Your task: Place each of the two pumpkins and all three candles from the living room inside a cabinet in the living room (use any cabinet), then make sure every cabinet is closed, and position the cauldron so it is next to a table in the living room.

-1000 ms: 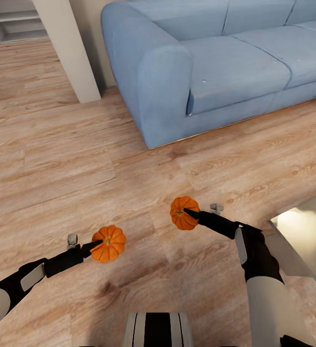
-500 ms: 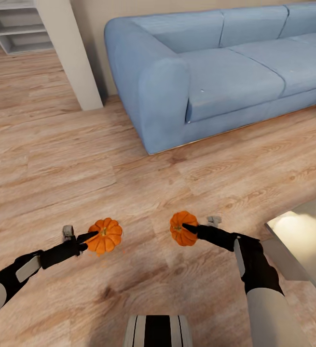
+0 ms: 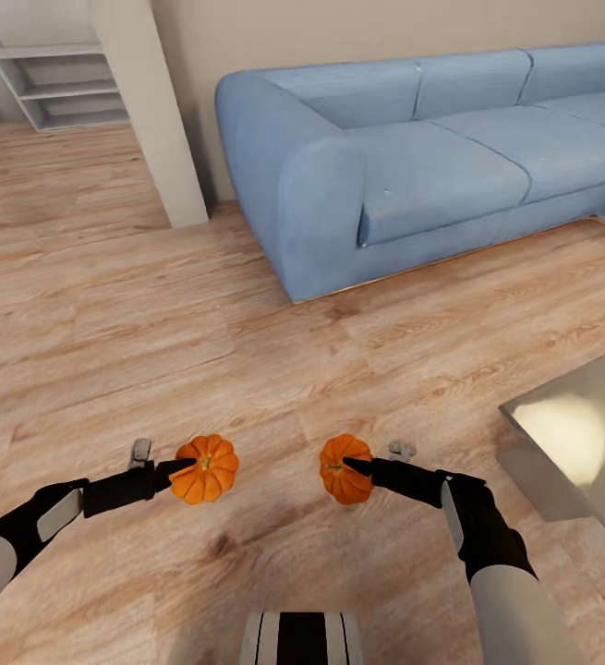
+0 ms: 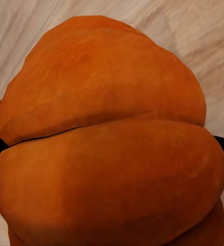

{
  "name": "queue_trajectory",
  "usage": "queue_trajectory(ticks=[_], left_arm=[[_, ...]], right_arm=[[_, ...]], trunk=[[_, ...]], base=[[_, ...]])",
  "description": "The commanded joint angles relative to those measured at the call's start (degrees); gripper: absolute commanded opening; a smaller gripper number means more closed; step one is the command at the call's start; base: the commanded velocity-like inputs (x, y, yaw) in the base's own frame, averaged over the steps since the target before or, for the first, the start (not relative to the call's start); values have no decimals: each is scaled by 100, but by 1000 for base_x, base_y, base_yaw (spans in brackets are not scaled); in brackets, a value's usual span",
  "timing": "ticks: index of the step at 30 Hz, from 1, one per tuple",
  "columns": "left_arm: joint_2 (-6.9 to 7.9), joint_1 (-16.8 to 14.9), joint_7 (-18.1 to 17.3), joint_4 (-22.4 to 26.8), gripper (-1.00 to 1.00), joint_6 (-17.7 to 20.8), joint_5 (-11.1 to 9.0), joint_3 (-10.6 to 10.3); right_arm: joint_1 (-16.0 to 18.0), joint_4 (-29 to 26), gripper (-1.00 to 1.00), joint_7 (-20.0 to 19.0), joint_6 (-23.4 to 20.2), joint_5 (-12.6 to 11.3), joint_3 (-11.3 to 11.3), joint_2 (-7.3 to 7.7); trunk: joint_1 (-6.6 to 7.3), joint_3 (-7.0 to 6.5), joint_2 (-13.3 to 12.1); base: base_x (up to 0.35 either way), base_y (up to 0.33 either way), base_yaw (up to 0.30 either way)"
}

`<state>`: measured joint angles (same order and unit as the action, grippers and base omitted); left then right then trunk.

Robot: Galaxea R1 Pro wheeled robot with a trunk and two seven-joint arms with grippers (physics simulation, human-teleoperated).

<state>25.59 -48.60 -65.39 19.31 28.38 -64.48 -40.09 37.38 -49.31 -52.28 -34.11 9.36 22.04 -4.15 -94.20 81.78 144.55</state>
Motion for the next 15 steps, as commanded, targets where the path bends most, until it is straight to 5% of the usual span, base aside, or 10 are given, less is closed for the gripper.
queue_trajectory(ticks=[1, 4, 15], left_arm=[[3, 0, 0, -3, -100, 1, -3, 9], [-45, 6, 217, -22, -100, 1, -5, 9], [-105, 17, 510, -13, -100, -33, -2, -6]], right_arm=[[2, 0, -100, -2, -7, -2, -2, 1], [2, 5, -100, 44, 1, 314, -2, -46], [-23, 136, -100, 43, 1, 355, -3, -43]], trunk=[[2, -23, -2], [10, -89, -6], [38, -333, -20]], base=[[-84, 44, 0], [-17, 9, 195], [0, 0, 288]])
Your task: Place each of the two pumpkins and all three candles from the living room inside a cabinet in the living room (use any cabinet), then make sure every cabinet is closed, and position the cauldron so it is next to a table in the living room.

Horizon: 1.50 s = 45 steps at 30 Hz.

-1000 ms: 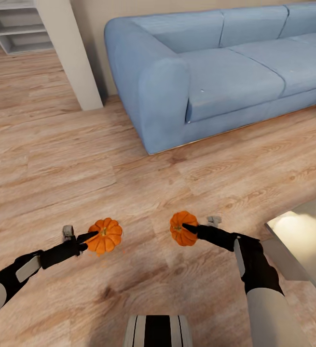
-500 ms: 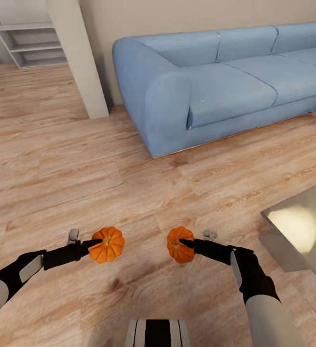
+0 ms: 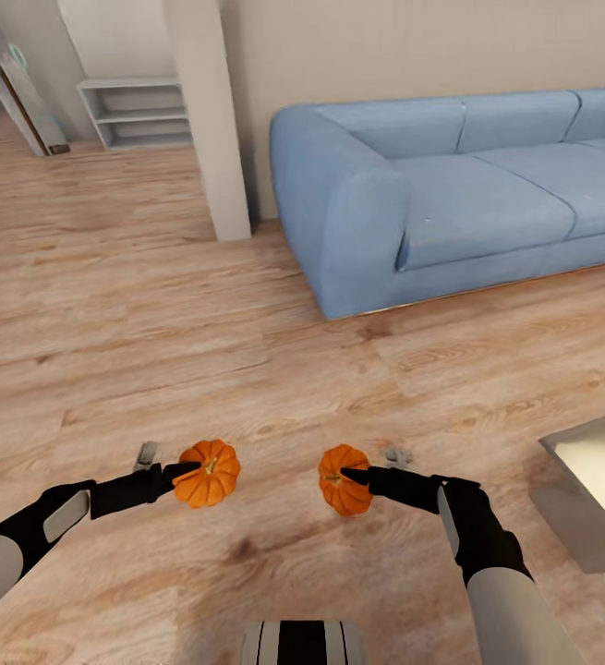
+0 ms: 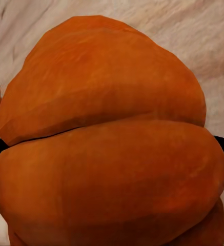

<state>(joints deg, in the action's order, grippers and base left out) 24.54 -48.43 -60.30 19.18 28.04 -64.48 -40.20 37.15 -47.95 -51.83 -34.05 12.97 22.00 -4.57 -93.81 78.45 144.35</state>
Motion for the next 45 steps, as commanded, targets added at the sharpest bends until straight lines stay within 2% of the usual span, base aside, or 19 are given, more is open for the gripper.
queue_trajectory(ticks=[1, 13, 18, 25, 45], left_arm=[[-1, 0, 4, -2, -100, 3, -2, 2], [-5, 9, 18, -19, -100, -1, -3, -32], [-19, 9, 18, -24, -100, -1, -3, -40], [-20, 9, 18, -35, -100, -1, -3, -38], [-37, 26, 35, -37, -100, -9, 14, -45]], right_arm=[[1, 12, -100, 1, -5, -6, -1, 0], [-2, 30, -100, 4, -5, -6, 7, 47], [-1, 48, -100, 1, -14, 1, 6, 71], [0, 50, -100, -18, 28, -35, 9, 33], [-3, 49, -100, 21, 30, 3, 6, -7]], trunk=[[2, -23, -2], [33, -278, -18], [46, -385, -24], [64, -540, -34], [116, -979, -60]], base=[[0, 0, 290], [0, 0, 285], [0, 0, 53], [0, 0, 42], [0, 0, 280]])
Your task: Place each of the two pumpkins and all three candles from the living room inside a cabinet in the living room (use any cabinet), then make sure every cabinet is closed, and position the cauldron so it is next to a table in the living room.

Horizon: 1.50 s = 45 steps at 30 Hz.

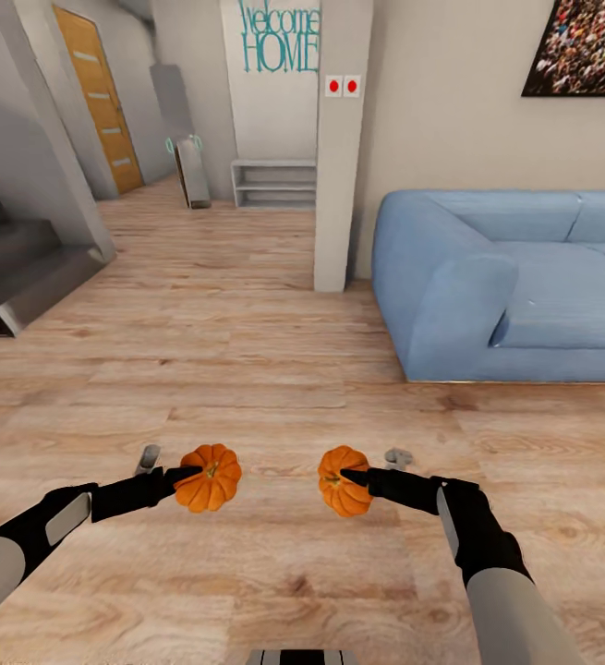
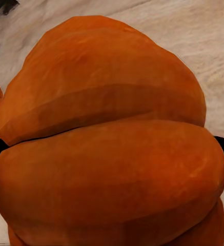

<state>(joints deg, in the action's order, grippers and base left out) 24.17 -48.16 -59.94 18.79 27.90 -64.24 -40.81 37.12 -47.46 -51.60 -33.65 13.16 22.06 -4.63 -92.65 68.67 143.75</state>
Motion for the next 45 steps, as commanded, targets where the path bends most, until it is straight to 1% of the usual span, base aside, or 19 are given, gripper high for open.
queue_trajectory(ticks=[1, 4, 8, 20, 22, 23, 25, 30, 33, 36, 38, 39, 41, 43, 45], left_arm=[[0, -1, 0, 2, -100, 5, -10, 18], [0, -1, 0, 2, -100, 5, -10, 20], [0, -1, 0, 2, -100, 1, -10, 21], [-8, -1, 60, 2, -100, -3, -10, 21], [-9, -1, 61, 0, -100, -2, -10, 21], [-9, -1, 61, -2, -100, -3, -10, 16], [-9, 0, 62, -5, -100, -4, -10, 13], [-6, 7, 75, -13, -100, -4, -13, 2], [-21, 10, 195, -15, -100, -4, -10, 3], [-196, 21, 571, -41, -100, -6, -5, -3], [-299, 26, 733, -136, -100, -21, 28, -21], [-395, 29, 815, -289, -100, -45, 58, -62], [-503, 32, 858, -470, -100, -60, 67, -142], [-553, 29, 874, -563, -100, -83, 69, -220], [-564, 30, 883, -582, -100, -93, 69, -240]], right_arm=[[0, 1, -100, -1, -10, -16, 0, -1], [-1, 7, -100, 5, -4, -15, 0, -2], [-3, 13, -100, 58, 119, -29, 0, -4], [-3, 252, -100, 96, 195, -7, 0, -4], [-3, 314, -100, 97, 324, -7, 0, -3], [-3, 409, -100, 97, 517, -7, 0, -4], [-3, 539, -100, 97, 737, -7, 0, -3], [-3, 665, -100, 97, 869, -34, 4, 18], [-2, 832, -100, 100, 877, -29, 6, 40], [-3, 1015, -100, 168, 951, -6, 1, 18], [-3, 1133, -100, 280, 1074, -1, 0, 6], [-3, 1250, -100, 447, 1275, 1, 0, 1], [-3, 1381, -100, 709, 1601, -3, 0, -1], [-3, 1575, -100, 930, 1955, -10, -4, 1], [-3, 1646, -100, 978, 2069, -12, -2, 9]], trunk=[[3, -21, -2], [10, -82, -6], [21, -164, -11], [52, -411, -27], [57, -452, -30], [59, -473, -31], [64, -515, -34], [77, -617, -40], [85, -679, -44], [93, -739, -48], [99, -778, -52], [121, -794, -92], [164, -825, -173], [208, -858, -253], [252, -893, -333]], base=[[0, 0, 288], [0, 0, 288], [0, 0, 288], [0, 0, 288], [0, 0, 288], [0, 0, 288], [0, 0, 288], [0, 0, 288], [0, 0, 288], [0, 0, 288], [0, 0, 288], [0, 0, 288], [0, 0, 288], [0, 0, 288], [0, 0, 288]])
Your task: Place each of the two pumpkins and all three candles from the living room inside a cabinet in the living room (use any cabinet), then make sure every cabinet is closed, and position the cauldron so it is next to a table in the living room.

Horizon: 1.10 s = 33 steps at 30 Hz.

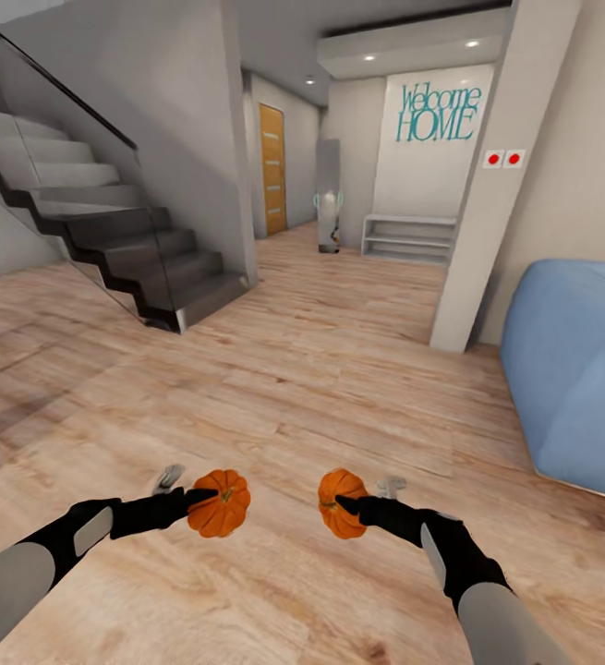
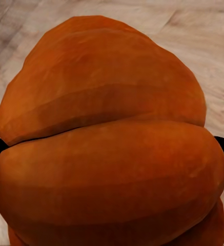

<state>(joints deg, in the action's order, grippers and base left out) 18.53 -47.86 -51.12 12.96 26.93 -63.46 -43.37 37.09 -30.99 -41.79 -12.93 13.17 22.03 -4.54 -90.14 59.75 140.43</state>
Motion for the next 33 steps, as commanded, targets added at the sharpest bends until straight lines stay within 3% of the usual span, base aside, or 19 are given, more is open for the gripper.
queue_trajectory(ticks=[1, 7, 14, 23, 29, 32, 33], left_arm=[[-1, 0, 13, -7, -100, 1, -9, 8], [-15, 4, 135, -28, -100, -217, -8, -60], [-68, 6, 672, -30, -100, -258, -9, -92], [-84, 12, 717, -37, -100, -258, -9, -105], [-94, 25, 717, -110, -100, -258, 5, -120], [-132, 73, 710, -686, -100, -451, 355, -270], [-133, 82, 710, -717, -100, -502, 375, -277]], right_arm=[[0, 18, -100, 9, 27, -14, 1, 5], [1, 81, -100, 30, 88, -14, 2, 30], [0, 88, -100, 46, 135, -1, -6, -6], [0, 378, -100, 34, 958, -8, 3, 39], [0, 441, -100, 54, 1082, -53, 6, 61], [-4, 633, -100, 49, 1039, -76, 12, 148], [-5, 648, -100, 53, 1039, -77, 12, 146]], trunk=[[23, -18, -41], [155, -126, -282], [308, -252, -563], [506, -413, -924], [638, -521, -1164], [704, -575, -1285], [726, -593, -1325]], base=[[0, 0, 288], [0, 0, 276], [0, 0, 280], [0, 0, 126], [0, 0, 3], [0, 0, 199], [0, 0, 261]])
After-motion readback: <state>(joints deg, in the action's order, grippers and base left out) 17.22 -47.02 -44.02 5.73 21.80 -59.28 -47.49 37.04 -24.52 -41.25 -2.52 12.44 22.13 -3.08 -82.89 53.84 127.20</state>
